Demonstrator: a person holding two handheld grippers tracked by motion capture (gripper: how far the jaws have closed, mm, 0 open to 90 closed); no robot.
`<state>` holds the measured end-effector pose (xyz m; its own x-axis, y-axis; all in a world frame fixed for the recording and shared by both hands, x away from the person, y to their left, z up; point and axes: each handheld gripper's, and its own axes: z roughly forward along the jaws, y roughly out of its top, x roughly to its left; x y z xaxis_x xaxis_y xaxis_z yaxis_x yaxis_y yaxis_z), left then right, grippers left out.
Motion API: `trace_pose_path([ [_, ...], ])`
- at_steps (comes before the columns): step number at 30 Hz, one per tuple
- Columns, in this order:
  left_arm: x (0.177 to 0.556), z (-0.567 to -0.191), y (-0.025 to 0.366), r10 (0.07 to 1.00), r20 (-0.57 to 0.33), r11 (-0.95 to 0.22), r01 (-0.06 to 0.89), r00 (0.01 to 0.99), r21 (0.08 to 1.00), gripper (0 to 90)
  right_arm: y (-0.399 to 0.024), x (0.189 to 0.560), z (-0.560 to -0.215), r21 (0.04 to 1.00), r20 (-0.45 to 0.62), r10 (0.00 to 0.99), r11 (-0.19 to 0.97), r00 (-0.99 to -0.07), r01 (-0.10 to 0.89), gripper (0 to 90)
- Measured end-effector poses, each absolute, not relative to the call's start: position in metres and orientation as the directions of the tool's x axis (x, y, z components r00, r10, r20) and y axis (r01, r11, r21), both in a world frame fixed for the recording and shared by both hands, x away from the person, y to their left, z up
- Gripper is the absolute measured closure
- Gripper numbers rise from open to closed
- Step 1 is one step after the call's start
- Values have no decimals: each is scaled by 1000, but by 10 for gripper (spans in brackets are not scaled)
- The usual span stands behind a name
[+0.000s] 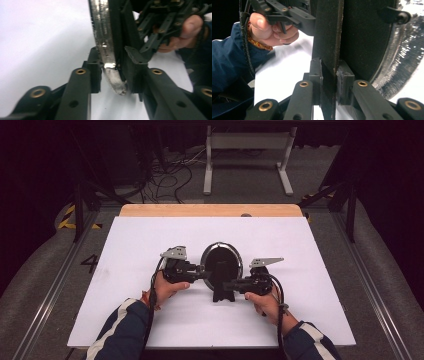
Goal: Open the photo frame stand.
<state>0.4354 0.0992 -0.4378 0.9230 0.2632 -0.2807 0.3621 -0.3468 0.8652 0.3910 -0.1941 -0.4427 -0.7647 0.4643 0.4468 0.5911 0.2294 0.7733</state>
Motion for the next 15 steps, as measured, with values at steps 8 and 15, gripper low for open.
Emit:
trace_pose_path([
  [8, 427, -427, 94, 320, -141, -390, 266, 937, 882, 708, -196, 390, -439, 784, 428, 475, 228, -769, 577, 773],
  [15, 420, -421, 91, 390, -17, -429, 198, 921, 882, 706, -192, 387, -433, 796, 409, 482, 227, -775, 561, 764],
])
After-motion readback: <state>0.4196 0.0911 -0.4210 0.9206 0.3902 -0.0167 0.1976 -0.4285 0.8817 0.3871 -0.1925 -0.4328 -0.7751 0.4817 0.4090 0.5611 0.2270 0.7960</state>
